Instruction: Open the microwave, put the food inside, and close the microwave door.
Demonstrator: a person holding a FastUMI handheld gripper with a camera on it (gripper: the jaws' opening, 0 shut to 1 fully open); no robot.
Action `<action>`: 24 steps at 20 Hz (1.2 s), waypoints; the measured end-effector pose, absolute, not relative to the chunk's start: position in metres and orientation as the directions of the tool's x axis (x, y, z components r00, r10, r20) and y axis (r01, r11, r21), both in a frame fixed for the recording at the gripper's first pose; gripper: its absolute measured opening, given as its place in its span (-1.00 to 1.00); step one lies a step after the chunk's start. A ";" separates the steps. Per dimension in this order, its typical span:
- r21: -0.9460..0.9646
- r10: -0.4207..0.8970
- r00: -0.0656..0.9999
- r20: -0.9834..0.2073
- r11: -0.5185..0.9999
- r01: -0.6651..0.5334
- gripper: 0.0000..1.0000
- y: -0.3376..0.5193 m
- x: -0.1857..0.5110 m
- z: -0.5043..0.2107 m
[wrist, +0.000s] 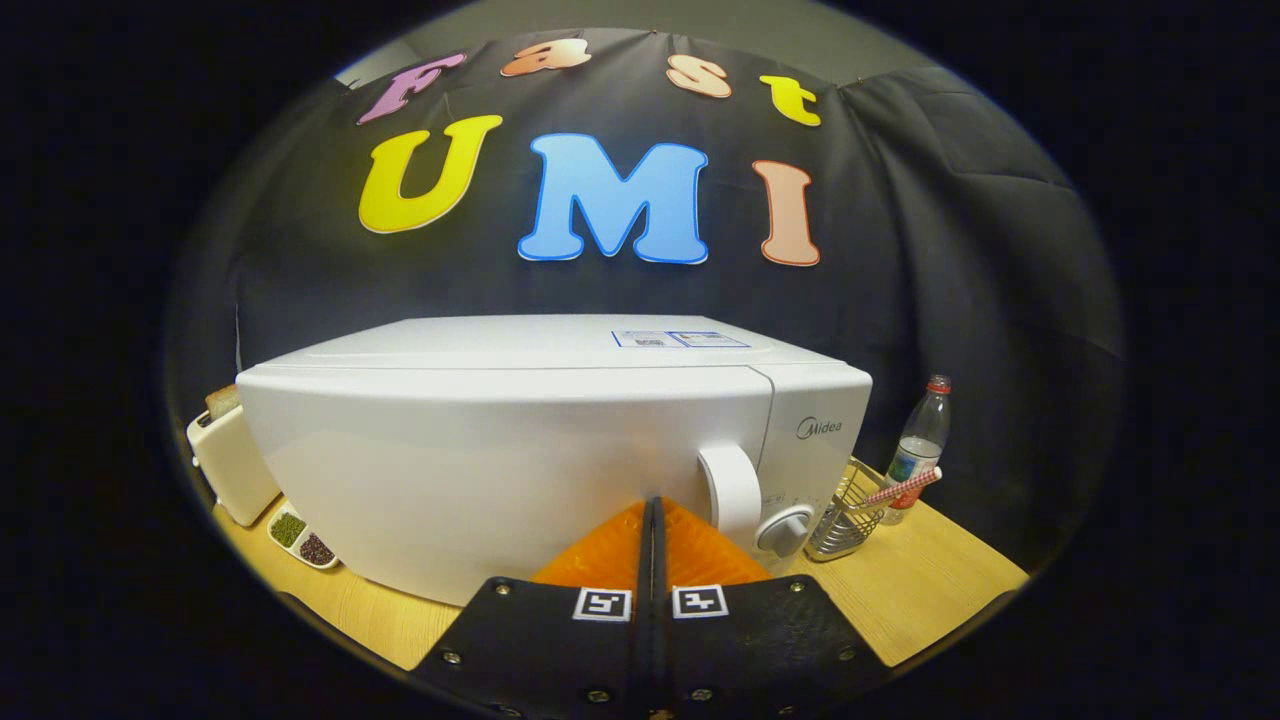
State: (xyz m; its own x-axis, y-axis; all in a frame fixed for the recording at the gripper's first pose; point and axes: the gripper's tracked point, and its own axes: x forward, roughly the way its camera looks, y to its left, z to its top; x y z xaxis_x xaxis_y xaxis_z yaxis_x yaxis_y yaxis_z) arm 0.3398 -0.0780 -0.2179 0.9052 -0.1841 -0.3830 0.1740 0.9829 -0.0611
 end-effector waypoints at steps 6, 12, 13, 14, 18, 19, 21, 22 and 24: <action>-0.035 -0.148 0.938 -0.314 0.989 0.144 -0.98 -0.058 0.307 -0.179; -0.014 -0.075 0.961 -0.265 0.997 0.074 -0.98 -0.019 0.253 -0.148; -0.016 -0.066 0.963 -0.261 0.998 0.064 -0.98 -0.013 0.244 -0.144; -0.016 -0.054 0.965 -0.255 0.999 0.052 -0.98 -0.007 0.234 -0.141; 0.007 -0.005 0.969 -0.246 1.000 0.007 -0.98 0.018 0.195 -0.129; 0.013 0.003 0.969 -0.248 1.000 0.000 -0.98 0.023 0.184 -0.128; 0.017 0.017 0.970 -0.244 1.000 -0.013 -0.98 0.032 0.164 -0.121; 0.018 0.022 0.971 -0.239 1.000 -0.018 -0.98 0.036 0.154 -0.117; 0.023 0.031 0.972 -0.233 0.999 -0.026 -0.98 0.044 0.135 -0.111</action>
